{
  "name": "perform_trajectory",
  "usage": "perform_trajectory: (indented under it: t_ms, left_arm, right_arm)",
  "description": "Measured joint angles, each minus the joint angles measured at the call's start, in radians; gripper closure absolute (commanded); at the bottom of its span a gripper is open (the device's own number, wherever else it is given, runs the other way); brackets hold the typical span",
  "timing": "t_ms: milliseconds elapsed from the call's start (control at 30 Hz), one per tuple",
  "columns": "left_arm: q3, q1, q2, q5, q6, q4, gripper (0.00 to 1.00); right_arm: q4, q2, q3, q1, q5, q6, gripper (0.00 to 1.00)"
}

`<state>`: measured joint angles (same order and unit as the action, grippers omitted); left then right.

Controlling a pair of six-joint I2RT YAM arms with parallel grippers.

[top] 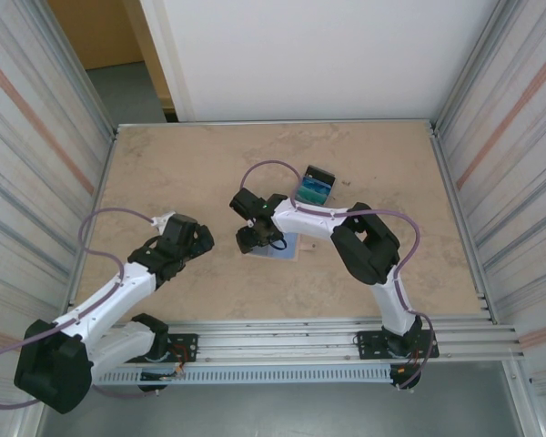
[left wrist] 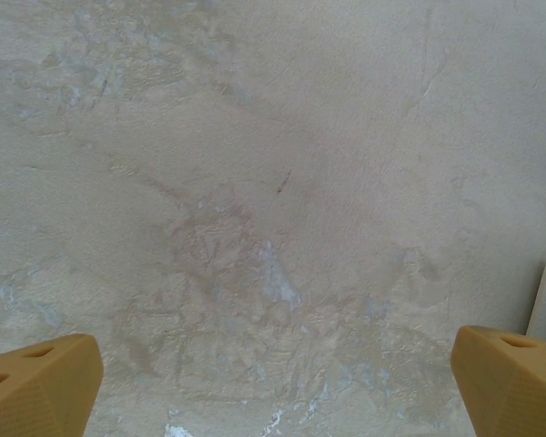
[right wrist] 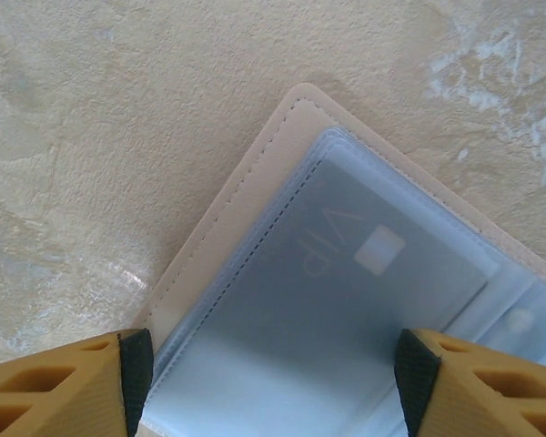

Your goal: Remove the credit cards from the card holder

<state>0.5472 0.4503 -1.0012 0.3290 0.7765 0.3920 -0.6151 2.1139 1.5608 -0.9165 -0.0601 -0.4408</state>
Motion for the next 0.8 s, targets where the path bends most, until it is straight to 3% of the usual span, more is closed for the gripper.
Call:
perform_trajectory:
  t_ms: [533, 800]
  left_arm:
    - [0.000, 0.000, 0.006, -0.015, 0.000, 0.000, 0.01]
    - [0.000, 0.000, 0.055, -0.015, 0.000, 0.000, 0.01]
  right_arm:
    - [-0.002, -0.003, -0.013, -0.014, -0.020, 0.016, 0.44]
    - [-0.004, -0.047, -0.069, -0.013, -0.015, 0.048, 0.38]
